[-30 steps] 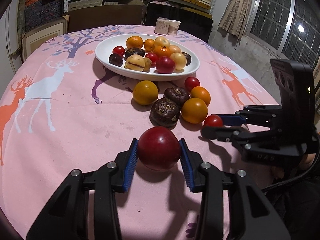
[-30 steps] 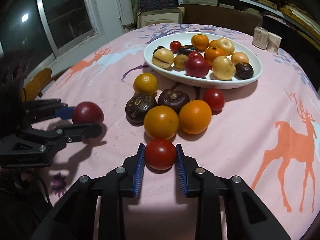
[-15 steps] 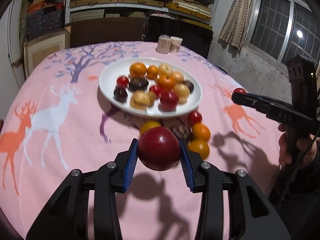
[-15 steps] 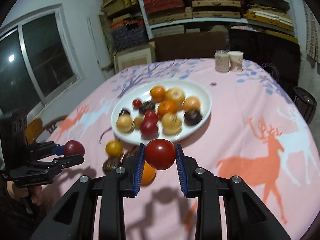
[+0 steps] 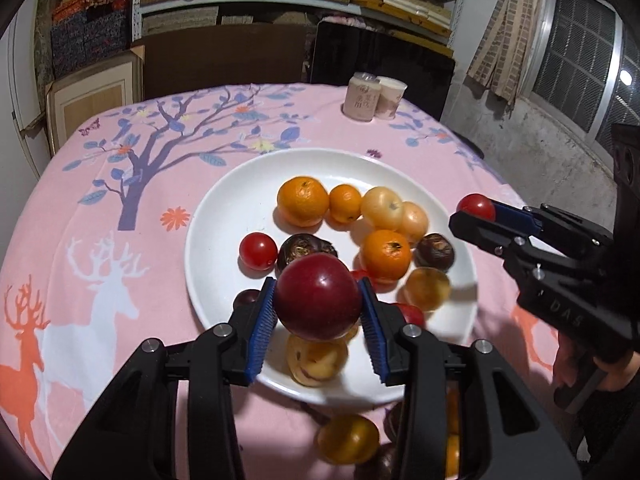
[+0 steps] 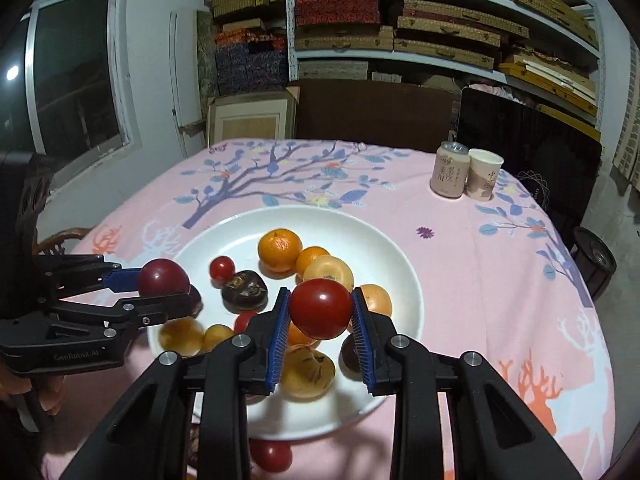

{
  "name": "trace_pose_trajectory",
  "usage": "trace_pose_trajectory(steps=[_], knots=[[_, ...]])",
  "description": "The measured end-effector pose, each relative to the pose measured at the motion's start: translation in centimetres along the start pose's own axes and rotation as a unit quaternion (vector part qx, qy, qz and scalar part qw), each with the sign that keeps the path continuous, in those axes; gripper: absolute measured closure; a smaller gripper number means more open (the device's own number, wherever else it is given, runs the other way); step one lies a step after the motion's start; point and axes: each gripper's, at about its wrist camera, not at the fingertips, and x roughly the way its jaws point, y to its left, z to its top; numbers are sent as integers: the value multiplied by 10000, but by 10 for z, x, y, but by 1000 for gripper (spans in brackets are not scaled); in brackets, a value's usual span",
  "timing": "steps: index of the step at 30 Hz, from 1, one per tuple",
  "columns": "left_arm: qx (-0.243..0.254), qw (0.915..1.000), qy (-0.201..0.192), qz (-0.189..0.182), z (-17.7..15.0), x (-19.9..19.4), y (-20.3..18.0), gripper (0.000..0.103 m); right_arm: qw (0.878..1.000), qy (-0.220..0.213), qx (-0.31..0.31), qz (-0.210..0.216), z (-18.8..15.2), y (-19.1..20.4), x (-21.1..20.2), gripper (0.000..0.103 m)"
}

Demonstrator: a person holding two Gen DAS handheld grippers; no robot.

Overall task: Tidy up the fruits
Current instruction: 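Lower both red fruits onto the white plate and open both tools, then grasp a dark purple fruit with the left tool while the right tool grasps a yellow fruit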

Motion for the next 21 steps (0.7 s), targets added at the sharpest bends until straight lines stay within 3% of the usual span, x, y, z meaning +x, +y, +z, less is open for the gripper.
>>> trace_pose_trajectory(steps=[1,2,3,13,19,21], knots=[[-22,10000,18,29,0,4,1,54,10000,83,-44,5,0,2,7,66],[-63,10000,-9,71,1,6,4,51,9999,104,-95,-49,-1,4,11,54],[-87,9999,-56,56,0,4,5,48,9999,42,-112,-90,-3,6,11,53],[259,9988,-405,-67,-31,-50,-12,42,9992,-280,255,132,-18,-6,-38,53],[750,9968,4,-278,-89,-65,-38,41,9965,-328,698,330,-49,-16,-79,50],[982,9948,201,-173,-108,-59,-49,41,9959,-309,777,359,-62,-15,-87,49]])
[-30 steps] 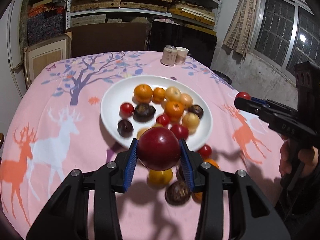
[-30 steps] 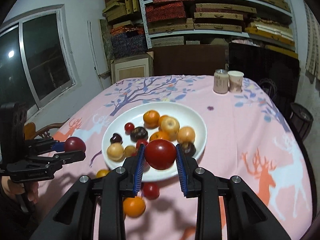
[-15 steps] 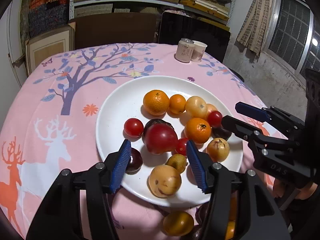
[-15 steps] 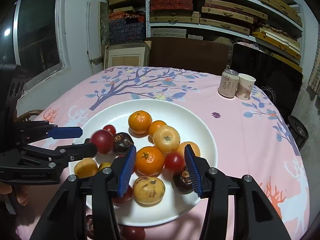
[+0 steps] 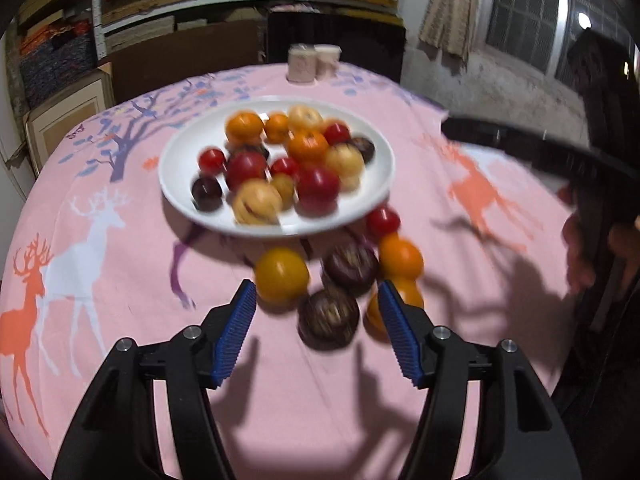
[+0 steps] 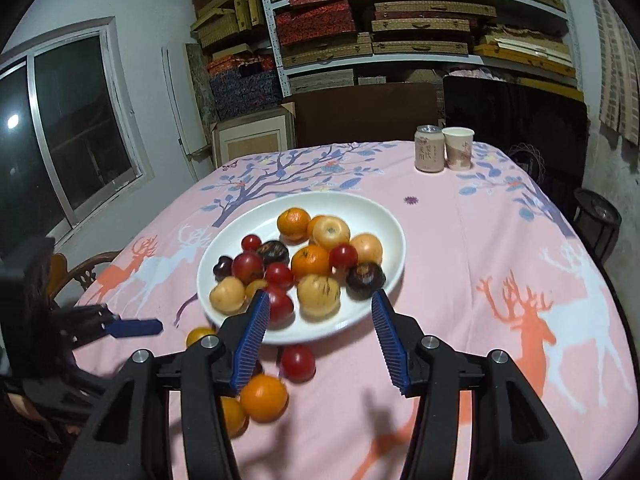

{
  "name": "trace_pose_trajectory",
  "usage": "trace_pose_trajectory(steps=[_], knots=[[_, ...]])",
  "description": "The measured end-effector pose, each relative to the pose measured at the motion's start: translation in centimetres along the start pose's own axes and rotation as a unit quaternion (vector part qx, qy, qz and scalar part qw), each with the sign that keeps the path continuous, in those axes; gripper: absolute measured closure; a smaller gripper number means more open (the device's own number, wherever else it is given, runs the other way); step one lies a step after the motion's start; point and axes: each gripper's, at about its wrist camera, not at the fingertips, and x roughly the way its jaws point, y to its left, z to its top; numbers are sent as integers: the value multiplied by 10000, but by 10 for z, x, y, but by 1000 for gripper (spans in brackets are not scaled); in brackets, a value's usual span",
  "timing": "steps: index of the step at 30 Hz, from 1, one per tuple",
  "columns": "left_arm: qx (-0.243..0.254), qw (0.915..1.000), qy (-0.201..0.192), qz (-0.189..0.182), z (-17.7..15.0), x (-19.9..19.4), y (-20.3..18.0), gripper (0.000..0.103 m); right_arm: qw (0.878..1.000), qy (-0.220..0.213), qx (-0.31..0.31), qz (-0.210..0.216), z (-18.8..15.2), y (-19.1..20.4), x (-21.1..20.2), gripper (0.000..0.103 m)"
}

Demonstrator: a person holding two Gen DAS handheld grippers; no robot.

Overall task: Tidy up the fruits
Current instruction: 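Grasp a dark purple fruit with the left tool while the right tool grasps a yellow fruit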

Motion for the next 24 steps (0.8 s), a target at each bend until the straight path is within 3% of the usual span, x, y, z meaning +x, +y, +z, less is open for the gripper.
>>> trace_pose_trajectory(steps=[5,12,13,20,24], knots=[[188,9995,229,141,-17,19,-14,47,9999,165,1,46,-24,6,-10,49],[-58,9992,385,-72,-9,40,-10,54,9987,473,-76,158,-44,12,-10,49],[-63,9994,326,-82,-10,38,-10,63,9983,535,-100,203,-46,14,-9,49],[-155,9999,38,-36,-20,6,-5,63,9891,1044,-643,812,-63,46,0,50],[-272,9996,-1,-38,-25,-4,2,63,9861,1253,-748,790,-68,54,14,50]])
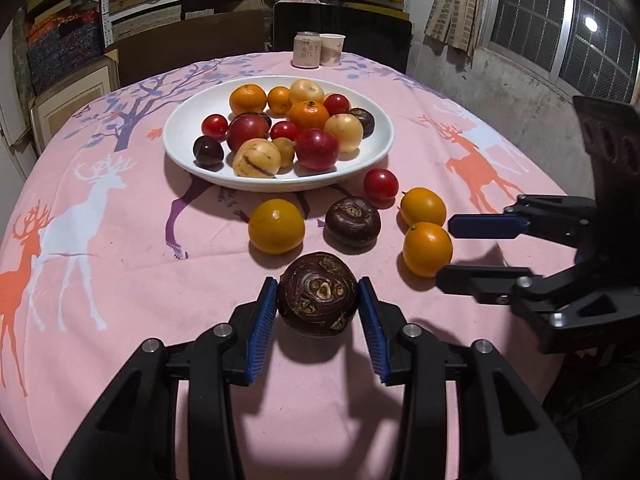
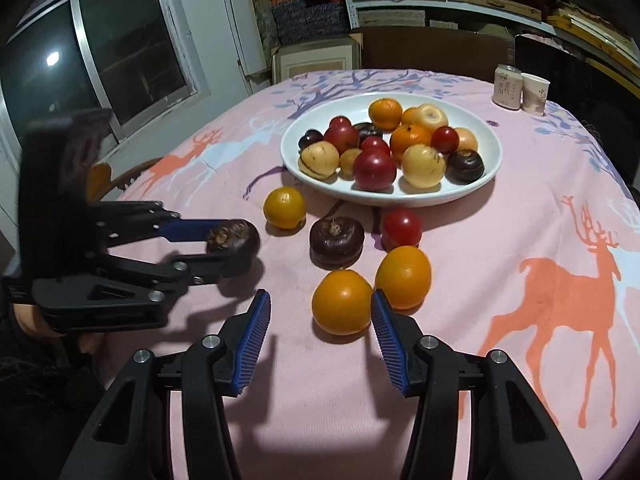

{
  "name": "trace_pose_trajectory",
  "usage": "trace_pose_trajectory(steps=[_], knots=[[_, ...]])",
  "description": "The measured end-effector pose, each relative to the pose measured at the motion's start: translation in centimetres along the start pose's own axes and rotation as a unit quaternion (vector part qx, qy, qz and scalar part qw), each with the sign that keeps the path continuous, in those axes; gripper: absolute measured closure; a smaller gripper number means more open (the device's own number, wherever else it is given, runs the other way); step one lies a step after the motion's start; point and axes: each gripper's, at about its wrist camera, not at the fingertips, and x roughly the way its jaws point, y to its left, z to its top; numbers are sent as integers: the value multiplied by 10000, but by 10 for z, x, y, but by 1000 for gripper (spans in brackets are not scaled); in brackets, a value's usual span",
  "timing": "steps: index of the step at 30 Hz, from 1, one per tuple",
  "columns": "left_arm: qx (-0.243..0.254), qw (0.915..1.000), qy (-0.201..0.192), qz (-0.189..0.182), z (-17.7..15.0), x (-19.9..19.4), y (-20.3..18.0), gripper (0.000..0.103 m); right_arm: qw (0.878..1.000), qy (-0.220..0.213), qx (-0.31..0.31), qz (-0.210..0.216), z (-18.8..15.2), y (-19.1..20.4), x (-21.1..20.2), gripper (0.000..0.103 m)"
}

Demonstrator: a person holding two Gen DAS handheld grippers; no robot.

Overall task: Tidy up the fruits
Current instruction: 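Grasp a dark purple fruit with the left tool while the right tool grasps a yellow fruit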

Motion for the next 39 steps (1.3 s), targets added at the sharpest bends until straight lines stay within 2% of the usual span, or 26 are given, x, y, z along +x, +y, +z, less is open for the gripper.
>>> trace_pose_trajectory(steps=[4,8,11,19,20,21,22,25,28,30,34,39], knots=[[-27,10000,-11,-59,-2,-1,-1,63,9998,117,1,-175,3,0,16,51],[-17,10000,9,-98,-4,2,-4,63,9992,217,-91,-315,5,3,26,64],[-46,9999,20,-87,-5,3,-2,63,9988,383,8,-304,2,-2,34,66],[-119,9999,-16,-39,-5,1,1,63,9990,3,135,-416,1,-6,19,70],[-129,9999,-33,-34,-5,0,2,63,9990,-95,164,-398,1,-8,14,75],[-139,9999,-58,-21,-5,-2,2,63,9989,-183,185,-383,1,-9,9,86],[-148,9999,-87,-7,-4,-4,3,63,9987,-281,211,-372,2,-10,3,86],[-162,9998,-120,12,-3,-7,5,63,9977,-444,246,-448,4,-15,-9,86],[-205,9998,-80,25,-4,-6,6,63,9986,-221,318,-354,3,-20,-1,83],[-210,9998,-47,15,-6,-5,6,63,9991,-157,255,-303,1,-17,3,69],[-207,9998,-1,14,-8,-2,5,63,9992,-133,166,-341,3,-11,8,67],[-215,9998,0,-1,-9,-1,5,63,9984,133,80,-539,17,-13,35,65]])
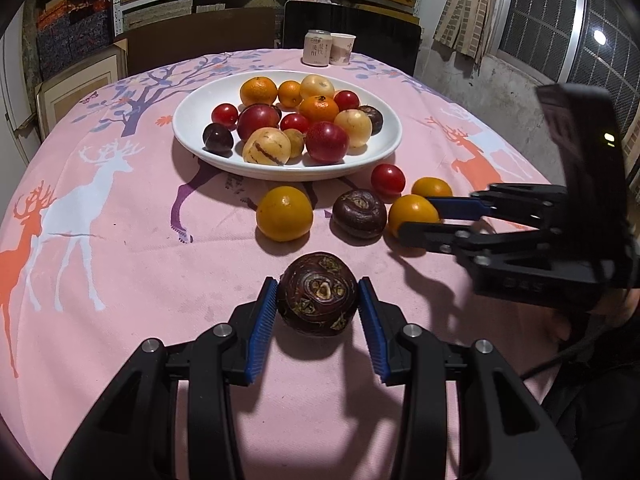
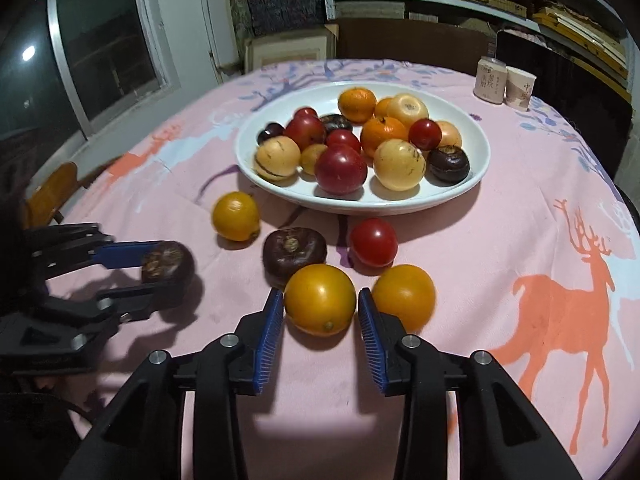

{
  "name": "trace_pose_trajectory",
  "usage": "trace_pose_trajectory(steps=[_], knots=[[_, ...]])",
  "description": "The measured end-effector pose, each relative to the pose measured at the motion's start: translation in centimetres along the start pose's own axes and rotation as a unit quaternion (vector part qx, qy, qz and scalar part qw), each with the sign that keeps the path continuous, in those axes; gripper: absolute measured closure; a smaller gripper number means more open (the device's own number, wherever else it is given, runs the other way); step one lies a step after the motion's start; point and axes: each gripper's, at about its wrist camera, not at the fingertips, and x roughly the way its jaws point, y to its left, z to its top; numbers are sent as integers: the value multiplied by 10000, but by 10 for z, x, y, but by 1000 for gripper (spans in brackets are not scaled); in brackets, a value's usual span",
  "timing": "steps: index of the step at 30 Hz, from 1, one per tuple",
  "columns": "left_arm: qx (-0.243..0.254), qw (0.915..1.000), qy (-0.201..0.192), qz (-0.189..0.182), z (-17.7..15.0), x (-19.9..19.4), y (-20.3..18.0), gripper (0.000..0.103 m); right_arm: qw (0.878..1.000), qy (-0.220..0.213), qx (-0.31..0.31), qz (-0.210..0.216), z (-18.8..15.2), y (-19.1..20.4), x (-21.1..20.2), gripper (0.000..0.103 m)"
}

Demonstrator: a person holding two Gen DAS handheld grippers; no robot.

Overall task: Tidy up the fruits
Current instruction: 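Grasp a dark purple fruit with the left tool while the right tool grasps a yellow fruit, then carry both fruits onto the white plate and open both tools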

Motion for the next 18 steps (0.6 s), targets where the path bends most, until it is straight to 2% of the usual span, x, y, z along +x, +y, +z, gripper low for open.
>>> trace_pose_trajectory(steps=[7,13,18], knots=[[-127,9999,-97,22,3,-4,4,63,9999,-80,-78,74,-3,5,-6,66],[-149,9995,-269,44,19,-15,8,63,9957,-889,253,62,12,-17,-61,66],[49,9975,-642,291,60,-29,8,63,9910,-1287,325,-186,52,-41,-86,66]])
